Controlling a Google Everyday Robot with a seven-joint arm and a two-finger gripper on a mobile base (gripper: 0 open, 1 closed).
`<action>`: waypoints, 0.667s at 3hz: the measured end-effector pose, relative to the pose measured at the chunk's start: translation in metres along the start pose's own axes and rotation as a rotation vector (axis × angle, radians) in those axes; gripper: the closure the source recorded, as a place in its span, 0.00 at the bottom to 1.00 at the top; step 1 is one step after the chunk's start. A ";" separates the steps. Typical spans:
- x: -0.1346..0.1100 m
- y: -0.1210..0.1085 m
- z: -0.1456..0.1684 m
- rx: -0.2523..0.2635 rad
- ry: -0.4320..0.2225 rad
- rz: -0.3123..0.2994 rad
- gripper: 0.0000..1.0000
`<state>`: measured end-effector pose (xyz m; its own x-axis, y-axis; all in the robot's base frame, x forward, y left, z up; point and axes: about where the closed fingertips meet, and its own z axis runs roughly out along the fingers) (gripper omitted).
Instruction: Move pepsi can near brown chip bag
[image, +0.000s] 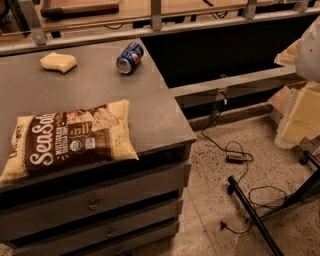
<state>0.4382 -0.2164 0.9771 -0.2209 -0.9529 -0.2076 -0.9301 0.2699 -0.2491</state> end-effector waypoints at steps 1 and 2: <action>0.000 0.000 0.000 0.000 0.000 0.000 0.00; -0.030 -0.051 0.012 0.024 -0.007 -0.153 0.00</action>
Offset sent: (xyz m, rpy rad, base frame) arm 0.1533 0.0421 0.0223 -0.1119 -0.1222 0.3755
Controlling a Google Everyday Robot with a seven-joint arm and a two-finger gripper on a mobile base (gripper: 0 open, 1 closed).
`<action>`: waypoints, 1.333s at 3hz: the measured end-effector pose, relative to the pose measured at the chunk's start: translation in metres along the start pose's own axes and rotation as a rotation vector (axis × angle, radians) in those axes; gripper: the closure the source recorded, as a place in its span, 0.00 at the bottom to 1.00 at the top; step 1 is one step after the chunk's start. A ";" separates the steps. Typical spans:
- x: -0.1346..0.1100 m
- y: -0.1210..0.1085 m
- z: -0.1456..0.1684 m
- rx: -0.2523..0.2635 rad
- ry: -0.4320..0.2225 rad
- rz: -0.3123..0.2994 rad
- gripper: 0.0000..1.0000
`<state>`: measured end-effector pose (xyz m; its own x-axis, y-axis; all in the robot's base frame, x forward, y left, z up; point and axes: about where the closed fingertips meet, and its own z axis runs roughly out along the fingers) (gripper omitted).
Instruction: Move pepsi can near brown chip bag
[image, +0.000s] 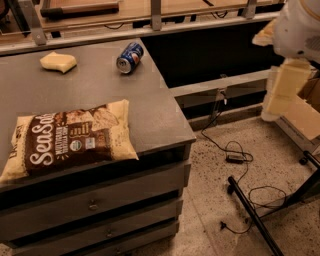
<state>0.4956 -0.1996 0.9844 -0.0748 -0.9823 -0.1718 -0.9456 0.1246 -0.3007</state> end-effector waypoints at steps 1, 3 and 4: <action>-0.059 -0.081 0.029 0.009 -0.020 -0.268 0.00; -0.148 -0.143 0.047 0.057 -0.092 -0.553 0.00; -0.157 -0.149 0.058 0.093 -0.114 -0.608 0.00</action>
Offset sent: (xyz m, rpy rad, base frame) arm 0.1963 0.1782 0.0192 -0.1635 -0.0241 0.7904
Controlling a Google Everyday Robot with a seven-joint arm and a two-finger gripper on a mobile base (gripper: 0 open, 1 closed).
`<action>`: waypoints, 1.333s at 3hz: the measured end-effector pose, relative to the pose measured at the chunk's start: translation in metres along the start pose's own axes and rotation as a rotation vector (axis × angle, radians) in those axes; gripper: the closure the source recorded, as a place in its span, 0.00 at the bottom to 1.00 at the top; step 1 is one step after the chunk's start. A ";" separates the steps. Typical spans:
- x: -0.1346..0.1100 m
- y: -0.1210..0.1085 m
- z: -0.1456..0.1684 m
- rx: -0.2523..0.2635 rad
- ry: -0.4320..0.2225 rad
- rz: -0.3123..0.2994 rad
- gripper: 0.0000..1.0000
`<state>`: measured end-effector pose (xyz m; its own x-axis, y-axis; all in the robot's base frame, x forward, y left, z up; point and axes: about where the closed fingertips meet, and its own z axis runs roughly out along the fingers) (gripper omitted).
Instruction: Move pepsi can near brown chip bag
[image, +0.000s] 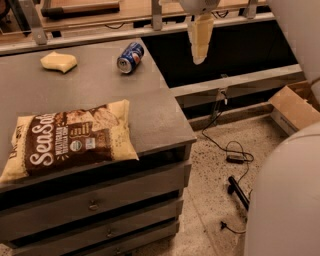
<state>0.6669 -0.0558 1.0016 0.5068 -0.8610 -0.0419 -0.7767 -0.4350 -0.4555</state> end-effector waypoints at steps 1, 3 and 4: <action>0.011 -0.021 0.043 -0.014 0.086 -0.212 0.00; 0.022 -0.065 0.096 -0.017 0.194 -0.481 0.00; 0.010 -0.093 0.119 0.031 0.173 -0.575 0.00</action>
Offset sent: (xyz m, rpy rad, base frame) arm 0.1022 0.0187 -0.0585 -0.4515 -0.1997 0.3519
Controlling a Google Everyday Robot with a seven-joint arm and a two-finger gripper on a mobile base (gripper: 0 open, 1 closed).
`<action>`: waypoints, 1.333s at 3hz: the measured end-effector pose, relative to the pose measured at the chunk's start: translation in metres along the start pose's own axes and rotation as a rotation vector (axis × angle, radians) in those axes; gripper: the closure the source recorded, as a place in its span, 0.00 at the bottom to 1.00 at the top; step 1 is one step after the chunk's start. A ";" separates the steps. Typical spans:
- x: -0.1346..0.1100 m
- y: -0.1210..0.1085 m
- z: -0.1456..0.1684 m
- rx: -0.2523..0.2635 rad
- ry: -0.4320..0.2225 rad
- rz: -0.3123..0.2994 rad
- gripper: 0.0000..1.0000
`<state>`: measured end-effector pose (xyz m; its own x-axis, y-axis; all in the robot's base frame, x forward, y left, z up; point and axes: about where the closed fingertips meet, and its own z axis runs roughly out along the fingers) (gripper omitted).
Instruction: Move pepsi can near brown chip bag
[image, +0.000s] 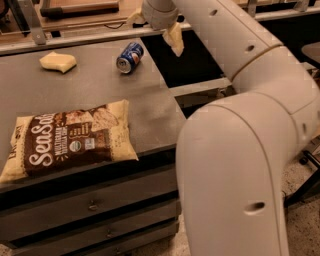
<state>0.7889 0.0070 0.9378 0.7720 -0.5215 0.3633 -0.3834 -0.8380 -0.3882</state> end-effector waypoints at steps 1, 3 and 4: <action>-0.007 -0.036 0.034 0.060 -0.034 -0.080 0.00; -0.022 -0.062 0.085 0.048 -0.070 -0.132 0.07; -0.026 -0.063 0.104 0.023 -0.079 -0.137 0.10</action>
Offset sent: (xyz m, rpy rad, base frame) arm 0.0638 0.0817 -0.0352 0.0397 -0.0001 0.1941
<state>0.8457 0.0904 0.8645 0.8540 -0.3878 0.3469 -0.2608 -0.8959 -0.3597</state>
